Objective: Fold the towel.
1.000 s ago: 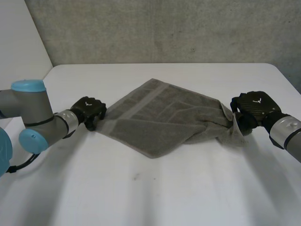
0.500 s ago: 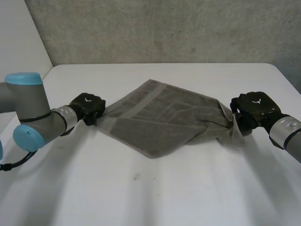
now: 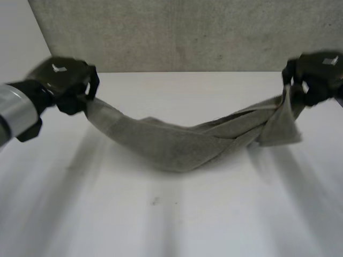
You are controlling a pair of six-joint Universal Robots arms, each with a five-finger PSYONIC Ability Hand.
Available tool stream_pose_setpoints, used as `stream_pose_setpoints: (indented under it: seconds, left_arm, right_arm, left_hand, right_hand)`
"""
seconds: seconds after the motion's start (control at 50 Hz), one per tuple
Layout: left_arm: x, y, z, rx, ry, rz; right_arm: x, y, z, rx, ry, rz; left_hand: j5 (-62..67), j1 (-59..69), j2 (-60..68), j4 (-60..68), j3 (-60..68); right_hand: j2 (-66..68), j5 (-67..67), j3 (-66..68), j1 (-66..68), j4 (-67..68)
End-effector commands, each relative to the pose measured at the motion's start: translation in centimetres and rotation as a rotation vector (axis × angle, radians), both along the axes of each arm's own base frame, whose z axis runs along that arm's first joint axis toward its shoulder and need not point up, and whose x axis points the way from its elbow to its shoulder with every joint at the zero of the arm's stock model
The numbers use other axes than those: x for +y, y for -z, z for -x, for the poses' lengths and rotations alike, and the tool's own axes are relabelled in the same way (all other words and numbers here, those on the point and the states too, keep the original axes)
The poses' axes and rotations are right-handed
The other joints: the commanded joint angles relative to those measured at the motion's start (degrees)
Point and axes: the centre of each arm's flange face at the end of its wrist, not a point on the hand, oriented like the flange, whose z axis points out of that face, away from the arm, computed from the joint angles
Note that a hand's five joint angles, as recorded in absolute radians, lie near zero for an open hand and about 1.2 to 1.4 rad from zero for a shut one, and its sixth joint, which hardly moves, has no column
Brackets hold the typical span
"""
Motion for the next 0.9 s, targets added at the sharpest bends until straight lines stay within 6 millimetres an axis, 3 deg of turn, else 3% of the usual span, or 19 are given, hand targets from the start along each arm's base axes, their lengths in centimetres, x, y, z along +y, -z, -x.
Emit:
stream_pose_setpoints:
  seconds: [0.02, 0.08, 0.12, 0.2, 0.24, 0.3, 0.32, 0.34, 0.36, 0.4, 0.44, 0.48, 0.54, 0.58, 0.66, 0.82, 0.84, 0.86, 0.9]
  left_arm:
    - [3.1, -4.1, -0.6, 0.107, -0.009, 0.068]
    - [3.1, -4.1, -0.6, 0.106, -0.012, 0.063]
    - [2.9, -3.8, -0.7, 0.104, -0.016, 0.054]
    - [2.5, -2.8, -0.6, 0.097, -0.019, 0.02]
    - [1.3, 0.0, -0.4, 0.076, -0.023, -0.074]
    - [0.6, 1.5, -0.2, 0.065, -0.023, -0.125]
    - [-0.2, 3.0, -0.1, 0.054, -0.031, -0.173]
    - [-1.0, 4.5, 0.0, 0.042, -0.042, -0.219]
    - [-1.0, 4.5, 0.0, 0.042, -0.042, -0.22]
    - [-2.5, 7.1, 0.4, 0.018, -0.068, -0.275]
    - [-3.3, 7.9, 0.6, 0.01, -0.083, -0.28]
    - [-4.1, 8.5, 0.9, 0.004, -0.095, -0.281]
    - [-5.5, 9.2, 1.1, 0.001, -0.115, -0.267]
    - [-6.2, 9.3, 1.2, 0.005, -0.127, -0.25]
    - [-8.1, 9.5, 1.2, 0.013, -0.164, -0.204]
    - [-9.4, 10.5, 1.8, 0.005, -0.206, -0.183]
    - [-9.4, 10.5, 1.8, 0.005, -0.206, -0.183]
    - [-9.3, 10.7, 2.1, 0.002, -0.203, -0.184]
    - [-9.3, 11.0, 2.4, -0.001, -0.198, -0.189]
  right_arm:
    - [2.1, -7.1, -0.1, -0.043, -0.001, 0.092]
    - [2.1, -8.1, 0.1, -0.043, -0.002, 0.089]
    - [1.5, -7.7, 0.0, -0.043, -0.003, 0.065]
    - [-1.3, -4.9, -0.3, -0.032, 0.002, -0.025]
    - [-2.1, -3.9, -0.3, -0.031, 0.006, -0.055]
    - [-3.9, -1.7, -0.4, -0.029, 0.008, -0.116]
    - [-4.9, -0.4, -0.5, -0.028, 0.005, -0.147]
    - [-4.9, -0.4, -0.5, -0.028, 0.005, -0.147]
    - [-6.0, 0.7, -0.8, -0.026, 0.001, -0.169]
    - [-7.0, 1.7, -1.2, -0.022, -0.002, -0.182]
    - [-7.8, 2.5, -1.9, -0.016, -0.002, -0.189]
    - [-9.1, 3.5, -3.3, -0.002, 0.007, -0.173]
    - [-9.9, 3.7, -3.6, -0.002, 0.018, -0.146]
    - [-12.0, 3.9, -4.1, -0.015, 0.039, -0.054]
    - [-14.0, 3.8, -4.4, -0.028, 0.076, 0.063]
    - [-17.2, 3.9, -5.0, -0.059, 0.159, 0.271]
    - [-17.7, 4.3, -5.0, -0.058, 0.162, 0.284]
    - [-17.9, 4.8, -5.0, -0.054, 0.168, 0.274]
    - [-17.9, 5.4, -5.1, -0.046, 0.166, 0.255]
  left_hand:
    - [11.47, 12.18, 10.38, 10.29, 10.4]
    - [11.47, 12.18, 10.38, 10.29, 10.4]
    - [11.47, 12.18, 10.38, 10.29, 10.4]
    - [11.47, 12.18, 10.38, 10.29, 10.4]
    - [11.47, 12.18, 10.38, 10.29, 10.4]
    - [11.47, 12.18, 10.38, 10.29, 10.4]
    - [11.47, 12.18, 10.38, 10.29, 10.4]
    - [11.47, 12.18, 10.38, 10.29, 10.4]
    - [11.47, 12.18, 10.38, 10.29, 10.4]
    - [11.47, 12.18, 10.38, 10.29, 10.4]
    - [11.47, 12.18, 10.38, 10.29, 10.4]
    - [11.47, 12.18, 10.38, 10.29, 10.4]
    - [11.47, 12.18, 10.38, 10.29, 10.4]
    - [11.47, 12.18, 10.38, 10.29, 10.4]
    - [11.47, 12.18, 10.38, 10.29, 10.4]
    - [11.47, 12.18, 10.38, 10.29, 10.4]
    - [11.47, 12.18, 10.38, 10.29, 10.4]
    - [11.47, 12.18, 10.38, 10.29, 10.4]
    - [11.47, 12.18, 10.38, 10.29, 10.4]
  right_hand:
    - [5.59, 3.09, 4.05, 3.89, 2.93]
    - [5.59, 3.09, 4.05, 3.89, 2.93]
    - [5.59, 3.09, 4.05, 3.89, 2.93]
    - [5.59, 3.09, 4.05, 3.89, 2.93]
    - [5.59, 3.09, 4.05, 3.89, 2.93]
    - [5.59, 3.09, 4.05, 3.89, 2.93]
    - [5.59, 3.09, 4.05, 3.89, 2.93]
    - [5.59, 3.09, 4.05, 3.89, 2.93]
    - [5.59, 3.09, 4.05, 3.89, 2.93]
    - [5.59, 3.09, 4.05, 3.89, 2.93]
    - [5.59, 3.09, 4.05, 3.89, 2.93]
    - [5.59, 3.09, 4.05, 3.89, 2.93]
    - [5.59, 3.09, 4.05, 3.89, 2.93]
    - [5.59, 3.09, 4.05, 3.89, 2.93]
    - [5.59, 3.09, 4.05, 3.89, 2.93]
    - [4.3, 1.81, 2.76, 2.6, 1.64]
    - [-37.33, -39.83, -38.87, -39.03, -39.99]
    - [-64.41, -66.91, -65.95, -66.11, -67.07]
    - [-64.41, -66.91, -65.95, -66.11, -67.07]
